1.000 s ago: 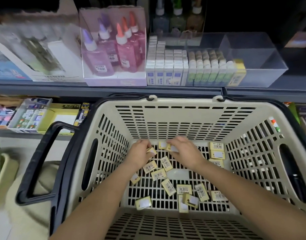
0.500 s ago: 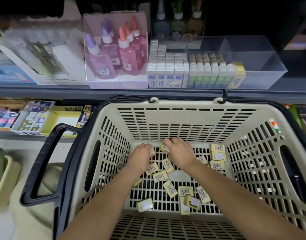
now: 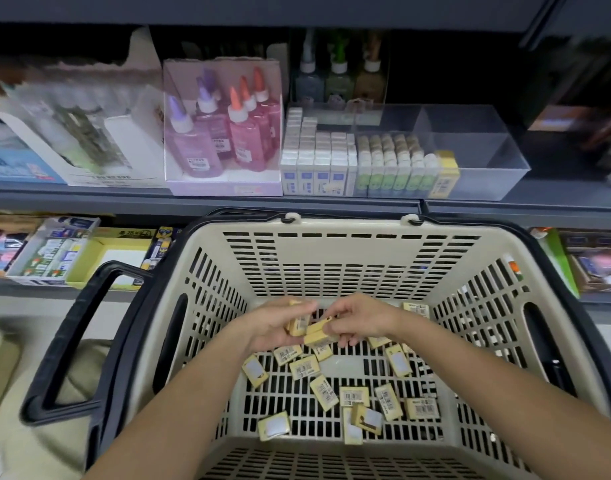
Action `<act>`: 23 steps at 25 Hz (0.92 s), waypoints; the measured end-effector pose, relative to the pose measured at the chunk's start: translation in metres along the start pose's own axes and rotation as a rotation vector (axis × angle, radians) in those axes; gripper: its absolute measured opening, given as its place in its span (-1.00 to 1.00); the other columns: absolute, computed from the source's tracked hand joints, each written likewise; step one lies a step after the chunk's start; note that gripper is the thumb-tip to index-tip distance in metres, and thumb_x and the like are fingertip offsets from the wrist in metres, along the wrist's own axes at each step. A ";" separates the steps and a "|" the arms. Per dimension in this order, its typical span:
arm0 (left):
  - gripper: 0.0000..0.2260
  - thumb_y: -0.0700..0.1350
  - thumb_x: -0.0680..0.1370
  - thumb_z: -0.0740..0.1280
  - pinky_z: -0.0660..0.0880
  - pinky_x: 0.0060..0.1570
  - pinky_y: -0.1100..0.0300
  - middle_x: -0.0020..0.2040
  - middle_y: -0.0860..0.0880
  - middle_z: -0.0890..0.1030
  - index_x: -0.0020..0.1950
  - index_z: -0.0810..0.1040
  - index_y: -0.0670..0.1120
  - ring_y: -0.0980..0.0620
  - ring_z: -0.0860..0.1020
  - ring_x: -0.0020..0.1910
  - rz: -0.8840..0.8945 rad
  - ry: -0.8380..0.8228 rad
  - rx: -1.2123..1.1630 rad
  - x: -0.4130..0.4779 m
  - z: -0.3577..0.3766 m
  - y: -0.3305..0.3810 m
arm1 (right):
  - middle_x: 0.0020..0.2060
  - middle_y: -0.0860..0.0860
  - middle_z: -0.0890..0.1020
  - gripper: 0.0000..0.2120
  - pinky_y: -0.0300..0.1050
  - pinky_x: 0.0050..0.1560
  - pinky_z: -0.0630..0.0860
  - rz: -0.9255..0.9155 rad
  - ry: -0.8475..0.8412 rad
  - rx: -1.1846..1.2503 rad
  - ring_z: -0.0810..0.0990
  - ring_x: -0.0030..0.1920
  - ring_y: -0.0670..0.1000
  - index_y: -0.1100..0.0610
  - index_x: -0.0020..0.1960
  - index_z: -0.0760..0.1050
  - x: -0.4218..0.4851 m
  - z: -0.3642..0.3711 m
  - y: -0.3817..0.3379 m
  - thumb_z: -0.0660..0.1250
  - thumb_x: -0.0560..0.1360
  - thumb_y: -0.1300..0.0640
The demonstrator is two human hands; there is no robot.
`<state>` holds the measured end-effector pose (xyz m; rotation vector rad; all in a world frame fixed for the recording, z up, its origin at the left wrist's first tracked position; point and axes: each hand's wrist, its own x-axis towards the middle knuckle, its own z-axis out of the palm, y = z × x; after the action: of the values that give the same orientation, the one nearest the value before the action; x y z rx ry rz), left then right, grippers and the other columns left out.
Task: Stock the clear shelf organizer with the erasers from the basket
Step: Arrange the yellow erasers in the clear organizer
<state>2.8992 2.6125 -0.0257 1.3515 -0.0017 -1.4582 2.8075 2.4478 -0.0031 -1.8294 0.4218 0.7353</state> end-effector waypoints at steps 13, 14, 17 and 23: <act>-0.55 -0.20 0.38 0.42 0.59 -0.03 0.11 0.02 -0.18 0.64 0.24 0.45 -0.22 -0.07 0.63 0.01 0.140 -0.167 -0.109 -0.011 0.049 0.030 | -0.38 -0.01 0.64 -0.79 -0.32 -0.37 0.53 -0.130 0.168 0.188 0.61 -0.41 -0.13 0.13 -0.05 0.41 -0.058 -0.045 -0.023 0.43 0.41 0.20; -0.58 -0.19 0.37 0.42 0.60 -0.05 0.12 0.00 -0.17 0.64 0.20 0.47 -0.20 -0.06 0.63 -0.01 0.165 -0.154 -0.092 -0.012 0.053 0.036 | -0.37 -0.01 0.62 -0.79 -0.33 -0.37 0.53 -0.147 0.202 0.165 0.59 -0.42 -0.15 0.12 -0.06 0.42 -0.061 -0.049 -0.024 0.43 0.41 0.20; -0.63 -0.22 0.34 0.43 0.61 -0.19 0.19 -0.07 -0.15 0.66 0.12 0.50 -0.17 -0.03 0.65 -0.09 0.247 -0.112 -0.036 -0.020 0.066 0.061 | -0.34 -0.02 0.62 -0.89 -0.35 -0.34 0.52 -0.218 0.301 0.102 0.57 -0.43 -0.19 0.11 -0.09 0.51 -0.076 -0.071 -0.028 0.41 0.42 0.23; -0.61 -0.26 0.32 0.47 0.59 -0.25 0.21 -0.09 -0.08 0.67 0.09 0.46 -0.09 0.01 0.66 -0.11 0.539 0.016 0.098 -0.031 0.096 0.126 | -0.45 -0.09 0.62 -0.84 -0.31 -0.35 0.53 -0.433 0.671 0.017 0.60 -0.40 -0.19 0.05 -0.23 0.54 -0.122 -0.143 -0.051 0.41 0.42 0.29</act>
<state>2.9084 2.5231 0.1081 1.3109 -0.4025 -1.0002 2.7879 2.3266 0.1482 -2.0291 0.4298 -0.1935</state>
